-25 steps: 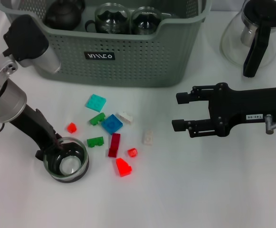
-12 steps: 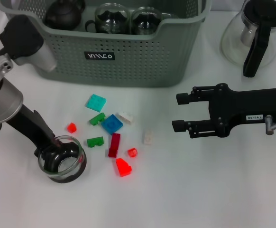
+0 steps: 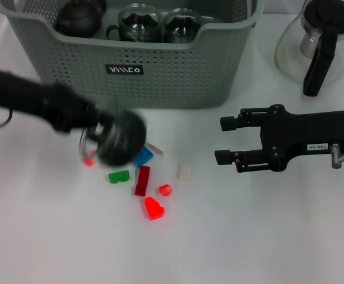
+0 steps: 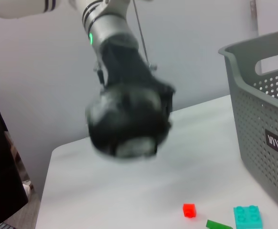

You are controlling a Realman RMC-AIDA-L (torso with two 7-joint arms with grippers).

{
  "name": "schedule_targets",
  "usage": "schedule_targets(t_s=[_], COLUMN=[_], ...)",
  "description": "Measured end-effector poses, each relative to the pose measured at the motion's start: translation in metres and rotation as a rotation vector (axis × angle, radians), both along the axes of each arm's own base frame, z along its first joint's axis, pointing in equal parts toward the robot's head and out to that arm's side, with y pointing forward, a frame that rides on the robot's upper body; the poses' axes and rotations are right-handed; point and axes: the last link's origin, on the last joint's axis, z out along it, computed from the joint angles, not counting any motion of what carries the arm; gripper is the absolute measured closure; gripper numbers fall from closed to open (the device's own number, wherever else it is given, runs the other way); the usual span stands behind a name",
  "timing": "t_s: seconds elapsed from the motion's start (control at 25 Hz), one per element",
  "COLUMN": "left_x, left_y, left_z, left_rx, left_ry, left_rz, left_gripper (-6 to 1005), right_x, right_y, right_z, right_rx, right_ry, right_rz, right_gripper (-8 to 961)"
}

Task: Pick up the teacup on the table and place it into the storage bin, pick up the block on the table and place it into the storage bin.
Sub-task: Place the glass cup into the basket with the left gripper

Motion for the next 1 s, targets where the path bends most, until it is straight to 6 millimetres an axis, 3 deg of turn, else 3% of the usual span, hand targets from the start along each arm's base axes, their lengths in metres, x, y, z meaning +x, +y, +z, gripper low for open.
schedule_targets(t_s=[0.2,0.44,0.6,0.76,0.88,1.0], left_x=[0.008,0.037,0.069,0.107,0.126,0.135], left_y=[0.014,0.038,0.066,0.092,0.111,0.127], left_z=[0.032,0.07,0.094,0.105,0.095,0.072], left_rx=[0.122,0.258,0.304,0.339,0.387,0.453], left_ry=[-0.395,-0.599,-0.478,-0.295,-0.117,0.061], left_rz=[0.022,0.062,0.059,-0.01,-0.053,-0.094], left_gripper=[950,945,941,938,935,933], right_x=[0.0,0.0,0.0,0.002,0.002,0.003], right_y=[-0.001,-0.001,-0.002,-0.002,-0.002,-0.002], right_z=[0.0,0.0,0.0,0.001,0.001,0.0], right_rx=[-0.004,-0.009,-0.012,-0.007,-0.005,-0.004], right_ry=[0.002,0.0,0.001,-0.003,-0.004,-0.005], right_rz=[-0.001,0.0,0.001,0.0,0.0,-0.001], right_gripper=[192,193,193,193,192,192])
